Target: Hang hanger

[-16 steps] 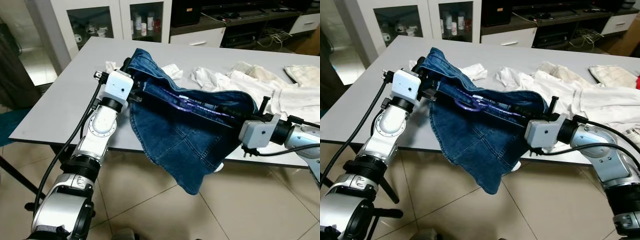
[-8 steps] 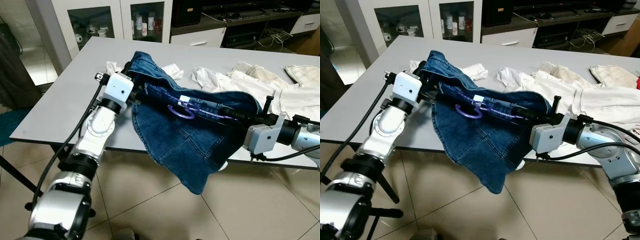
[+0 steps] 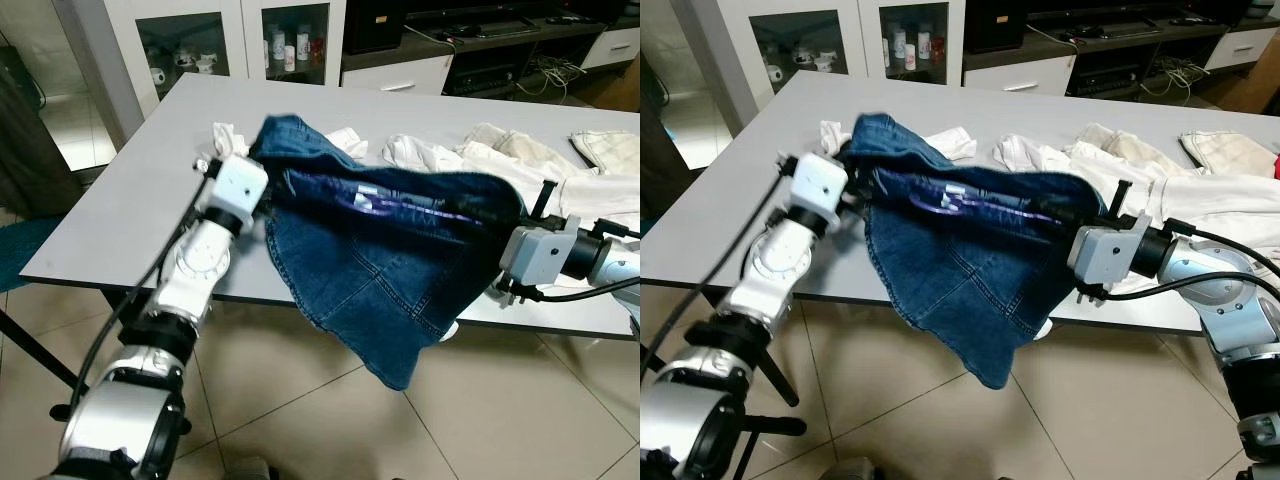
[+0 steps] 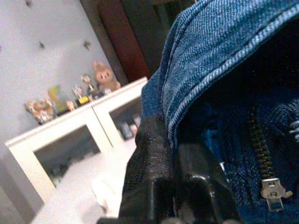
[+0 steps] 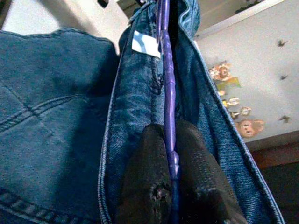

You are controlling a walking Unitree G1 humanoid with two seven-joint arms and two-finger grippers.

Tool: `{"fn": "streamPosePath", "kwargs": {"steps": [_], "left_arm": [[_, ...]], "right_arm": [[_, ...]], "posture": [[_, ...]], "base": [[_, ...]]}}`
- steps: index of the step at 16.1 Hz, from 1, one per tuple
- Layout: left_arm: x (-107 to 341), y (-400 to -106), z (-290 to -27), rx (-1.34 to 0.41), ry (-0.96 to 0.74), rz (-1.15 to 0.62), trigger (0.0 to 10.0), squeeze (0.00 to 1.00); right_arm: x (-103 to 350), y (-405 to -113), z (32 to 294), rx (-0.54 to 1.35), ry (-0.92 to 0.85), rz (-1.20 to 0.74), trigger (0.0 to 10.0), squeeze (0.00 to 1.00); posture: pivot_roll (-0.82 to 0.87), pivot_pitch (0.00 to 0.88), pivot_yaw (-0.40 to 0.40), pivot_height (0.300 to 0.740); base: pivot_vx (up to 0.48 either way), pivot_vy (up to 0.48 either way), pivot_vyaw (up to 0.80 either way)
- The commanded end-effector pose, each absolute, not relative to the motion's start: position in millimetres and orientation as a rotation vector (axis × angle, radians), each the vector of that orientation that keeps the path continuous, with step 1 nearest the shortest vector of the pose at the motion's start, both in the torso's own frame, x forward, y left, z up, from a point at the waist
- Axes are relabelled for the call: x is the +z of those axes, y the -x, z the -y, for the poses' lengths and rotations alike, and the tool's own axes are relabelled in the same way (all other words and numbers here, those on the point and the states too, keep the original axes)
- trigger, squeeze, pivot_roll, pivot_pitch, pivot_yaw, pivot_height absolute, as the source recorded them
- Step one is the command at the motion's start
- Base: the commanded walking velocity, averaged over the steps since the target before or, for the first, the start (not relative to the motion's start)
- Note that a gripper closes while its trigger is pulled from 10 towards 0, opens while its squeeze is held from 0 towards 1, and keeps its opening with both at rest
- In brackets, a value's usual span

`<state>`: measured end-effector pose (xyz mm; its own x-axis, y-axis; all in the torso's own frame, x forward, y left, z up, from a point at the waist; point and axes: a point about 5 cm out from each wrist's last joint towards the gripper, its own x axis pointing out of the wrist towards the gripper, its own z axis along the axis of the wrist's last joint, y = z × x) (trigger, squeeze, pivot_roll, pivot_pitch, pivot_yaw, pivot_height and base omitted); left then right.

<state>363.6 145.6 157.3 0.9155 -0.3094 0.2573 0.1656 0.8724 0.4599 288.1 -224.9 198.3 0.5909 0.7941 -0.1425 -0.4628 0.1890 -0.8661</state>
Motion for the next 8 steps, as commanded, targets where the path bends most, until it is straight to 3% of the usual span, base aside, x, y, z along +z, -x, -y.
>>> {"fn": "streamPosePath", "kwargs": {"steps": [1, 8], "left_arm": [[145, -364, -155, -0.219, -0.457, 0.251, 10.0, 0.00], [141, -363, -160, -0.213, -0.504, 0.242, 10.0, 0.00]], "right_arm": [[208, -284, 223, 0.948, 1.027, 0.413, 10.0, 0.00], [236, -301, 224, 0.820, 0.741, 0.468, 10.0, 0.00]], "posture": [[0.11, 0.000, -0.008, 0.740], [0.12, 0.000, -0.014, 0.740]], "base": [[0.000, 0.000, 0.00], [0.000, 0.000, 0.00]]}}
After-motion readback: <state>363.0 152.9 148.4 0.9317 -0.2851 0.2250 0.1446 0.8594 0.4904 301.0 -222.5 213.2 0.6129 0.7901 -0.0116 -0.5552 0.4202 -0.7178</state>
